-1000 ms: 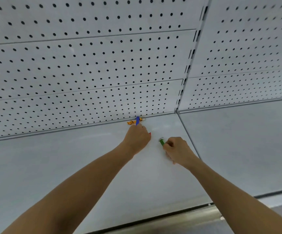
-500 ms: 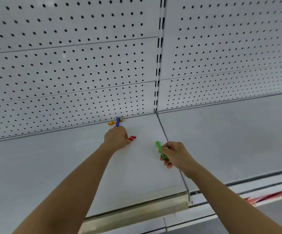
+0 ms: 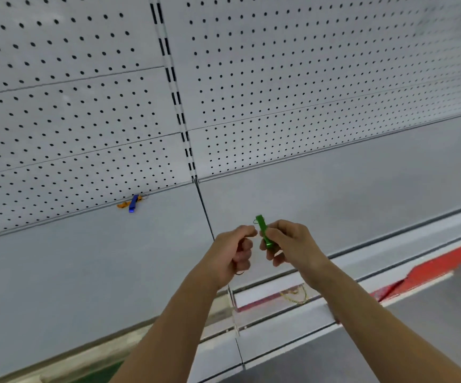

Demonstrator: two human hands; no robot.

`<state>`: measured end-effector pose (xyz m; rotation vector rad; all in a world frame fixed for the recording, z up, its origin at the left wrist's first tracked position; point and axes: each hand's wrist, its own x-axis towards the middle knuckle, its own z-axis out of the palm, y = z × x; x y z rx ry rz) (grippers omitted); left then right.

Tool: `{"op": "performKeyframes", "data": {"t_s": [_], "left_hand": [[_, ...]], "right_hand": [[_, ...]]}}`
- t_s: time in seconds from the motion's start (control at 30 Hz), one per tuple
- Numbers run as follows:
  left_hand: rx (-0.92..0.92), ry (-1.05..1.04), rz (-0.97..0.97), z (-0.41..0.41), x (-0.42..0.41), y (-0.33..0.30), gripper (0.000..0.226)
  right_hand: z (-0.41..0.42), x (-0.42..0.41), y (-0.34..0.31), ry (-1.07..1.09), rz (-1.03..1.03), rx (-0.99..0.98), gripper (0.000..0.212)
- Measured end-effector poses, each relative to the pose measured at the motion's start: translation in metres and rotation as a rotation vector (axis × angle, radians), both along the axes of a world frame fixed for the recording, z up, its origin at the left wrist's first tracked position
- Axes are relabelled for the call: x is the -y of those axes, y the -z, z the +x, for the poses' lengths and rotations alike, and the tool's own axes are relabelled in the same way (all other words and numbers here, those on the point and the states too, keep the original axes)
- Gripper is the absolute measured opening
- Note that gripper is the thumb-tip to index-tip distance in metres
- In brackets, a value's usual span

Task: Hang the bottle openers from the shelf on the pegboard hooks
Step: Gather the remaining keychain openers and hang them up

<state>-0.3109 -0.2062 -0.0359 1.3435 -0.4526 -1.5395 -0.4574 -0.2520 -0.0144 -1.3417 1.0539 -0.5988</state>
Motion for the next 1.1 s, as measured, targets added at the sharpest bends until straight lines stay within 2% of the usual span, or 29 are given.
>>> {"op": "performKeyframes", "data": {"t_s": [0.07, 0.3, 0.53, 0.67, 1.1], "left_hand": [[0.039, 0.005, -0.022, -0.041, 0.011, -0.008, 0.021], [0.123, 0.014, -0.100, -0.172, 0.049, -0.019, 0.019], [0.367, 0.222, -0.261, -0.261, 0.095, -0.046, 0.019], [0.461, 0.264, -0.341, -0.308, 0.130, -0.055, 0.015], [0.433, 0.316, -0.444, -0.424, 0.307, -0.077, 0.012]], "right_hand": [[-0.038, 0.002, -0.003, -0.002, -0.058, -0.034, 0.018], [-0.180, 0.012, -0.006, 0.086, -0.161, -0.094, 0.017], [-0.275, 0.046, -0.016, 0.296, -0.217, -0.097, 0.017], [-0.314, 0.084, -0.026, 0.402, -0.268, -0.050, 0.014], [-0.440, 0.268, -0.059, 0.359, -0.413, -0.106, 0.014]]}}
